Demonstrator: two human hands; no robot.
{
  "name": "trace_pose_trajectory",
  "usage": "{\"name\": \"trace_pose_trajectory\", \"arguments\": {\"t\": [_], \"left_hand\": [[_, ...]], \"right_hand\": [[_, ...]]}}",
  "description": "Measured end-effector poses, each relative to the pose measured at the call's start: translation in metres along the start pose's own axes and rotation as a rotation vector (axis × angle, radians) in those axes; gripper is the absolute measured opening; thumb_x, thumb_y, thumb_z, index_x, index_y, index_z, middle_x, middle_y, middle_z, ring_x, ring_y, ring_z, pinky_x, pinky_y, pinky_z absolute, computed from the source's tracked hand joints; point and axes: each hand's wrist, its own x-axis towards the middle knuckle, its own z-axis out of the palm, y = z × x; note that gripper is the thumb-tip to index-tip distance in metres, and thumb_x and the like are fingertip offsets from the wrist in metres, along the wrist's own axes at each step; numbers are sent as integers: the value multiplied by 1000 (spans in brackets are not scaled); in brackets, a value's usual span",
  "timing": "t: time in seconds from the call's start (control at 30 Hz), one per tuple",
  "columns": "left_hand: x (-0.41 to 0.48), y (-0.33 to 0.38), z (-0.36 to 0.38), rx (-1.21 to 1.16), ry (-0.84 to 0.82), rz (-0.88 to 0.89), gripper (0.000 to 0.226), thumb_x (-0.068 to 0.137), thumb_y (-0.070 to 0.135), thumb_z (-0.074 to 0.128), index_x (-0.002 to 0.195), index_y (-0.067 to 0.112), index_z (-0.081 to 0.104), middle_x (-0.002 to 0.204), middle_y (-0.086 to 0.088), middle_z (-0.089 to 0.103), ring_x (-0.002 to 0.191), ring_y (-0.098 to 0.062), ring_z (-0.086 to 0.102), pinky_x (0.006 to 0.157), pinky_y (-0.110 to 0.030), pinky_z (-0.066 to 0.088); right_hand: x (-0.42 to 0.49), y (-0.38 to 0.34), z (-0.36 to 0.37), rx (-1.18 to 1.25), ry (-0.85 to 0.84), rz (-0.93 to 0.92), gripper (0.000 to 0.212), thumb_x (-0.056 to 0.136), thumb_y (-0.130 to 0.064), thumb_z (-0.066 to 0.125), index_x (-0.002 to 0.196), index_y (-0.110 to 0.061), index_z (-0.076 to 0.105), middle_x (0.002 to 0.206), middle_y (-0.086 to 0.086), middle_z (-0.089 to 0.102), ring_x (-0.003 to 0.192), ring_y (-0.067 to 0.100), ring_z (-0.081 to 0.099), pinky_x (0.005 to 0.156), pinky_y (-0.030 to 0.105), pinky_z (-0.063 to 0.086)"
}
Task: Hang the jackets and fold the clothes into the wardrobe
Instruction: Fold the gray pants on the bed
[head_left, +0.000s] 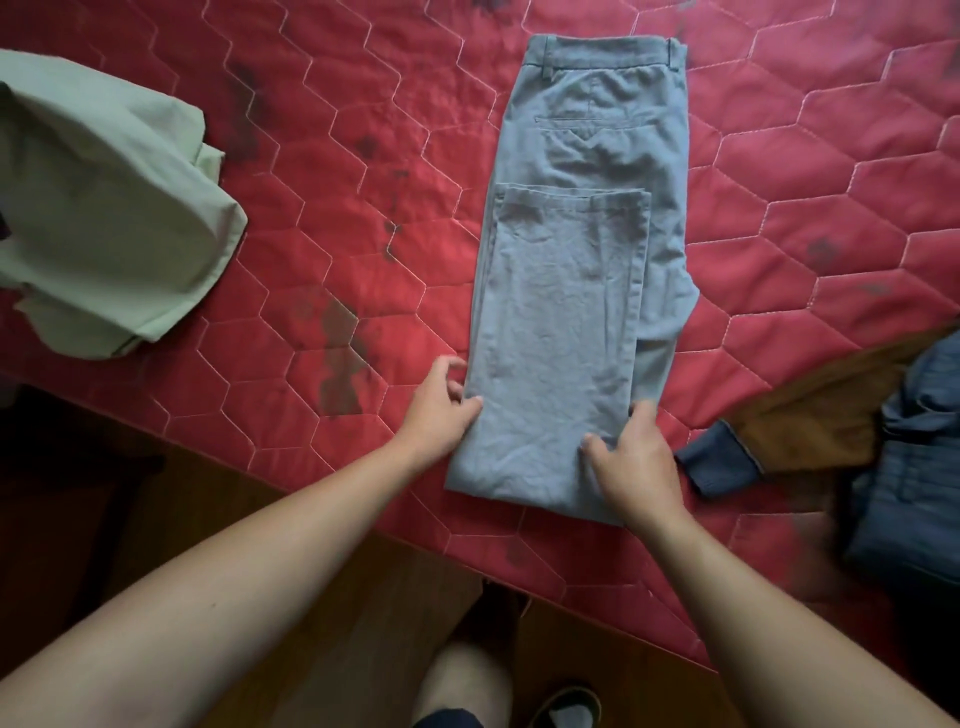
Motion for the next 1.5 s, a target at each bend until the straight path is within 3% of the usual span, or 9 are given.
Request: {"name": "trace_pose_trajectory", "arguments": {"t": [0.1, 0.23, 0.33, 0.5, 0.8, 1.0, 1.23, 1.33, 1.5], "left_hand": [[4, 11, 8, 271, 148, 253, 66, 84, 24, 70, 144, 26, 42, 129, -4, 47, 117, -18, 51, 105, -33, 41], [26, 29, 17, 573, 98, 440, 68, 92, 33, 65, 153, 19, 36, 161, -12, 19, 151, -31, 16, 123, -47, 23], [51, 47, 21, 713, 77, 520, 70, 97, 40, 57, 158, 23, 26, 169, -9, 2, 156, -26, -3, 123, -48, 16], [107, 89, 24, 901, 121, 599, 74, 102, 50, 42, 162, 23, 10, 169, -12, -8, 156, -28, -11, 125, -46, 4], [140, 74, 24, 998, -13, 579, 82, 97, 67, 23, 162, 25, -1, 169, -10, -15, 154, -31, -18, 125, -52, -1], [142, 90, 24, 925, 89, 645, 80, 98, 62, 35, 163, 23, 10, 169, -14, -7, 156, -31, -10, 126, -50, 1], [168, 99, 26, 972, 3, 604, 82, 98, 65, 26, 162, 23, -4, 168, -12, -18, 154, -28, -18, 126, -50, -3], [163, 97, 22, 922, -3, 604, 83, 99, 64, 31, 163, 22, -1, 168, -12, -16, 155, -27, -16, 126, -47, -2], [125, 70, 19, 717, 12, 563, 77, 98, 44, 56, 160, 13, 23, 169, -17, 3, 156, -32, 4, 126, -43, 15]], "right_hand": [[7, -17, -10, -257, 294, -268, 81, 81, -29, 76, 149, -12, 37, 138, 21, 45, 125, 43, 45, 99, 55, 45], [46, -32, -20, -642, 152, -393, 96, 83, -51, 72, 160, -21, 23, 168, 19, 6, 155, 41, 5, 121, 63, 15], [71, -46, -25, -730, 137, -507, 100, 87, -63, 64, 163, -22, 14, 170, 15, -9, 156, 40, -10, 122, 66, 6], [120, -73, -28, -766, 171, -512, 102, 90, -72, 49, 163, -19, 2, 169, 13, -16, 155, 37, -17, 122, 65, 0], [144, -69, -23, -749, 15, -440, 109, 88, -77, 47, 163, -19, -7, 170, 12, -15, 155, 38, -17, 121, 66, -5], [152, -86, -32, -625, 275, -539, 93, 87, -66, 58, 159, -15, 27, 170, 16, 8, 156, 36, 5, 122, 62, 10], [194, -80, -44, -771, 49, -470, 100, 90, -82, 22, 162, -21, -8, 168, 8, -23, 154, 30, -25, 121, 66, -8], [184, -80, -42, -720, 109, -503, 99, 92, -76, 36, 163, -16, 3, 170, 15, -13, 156, 34, -15, 123, 62, -3], [133, -62, -22, -448, 212, -469, 83, 91, -36, 68, 156, -1, 30, 165, 33, 9, 154, 46, 11, 126, 53, 14]]}}
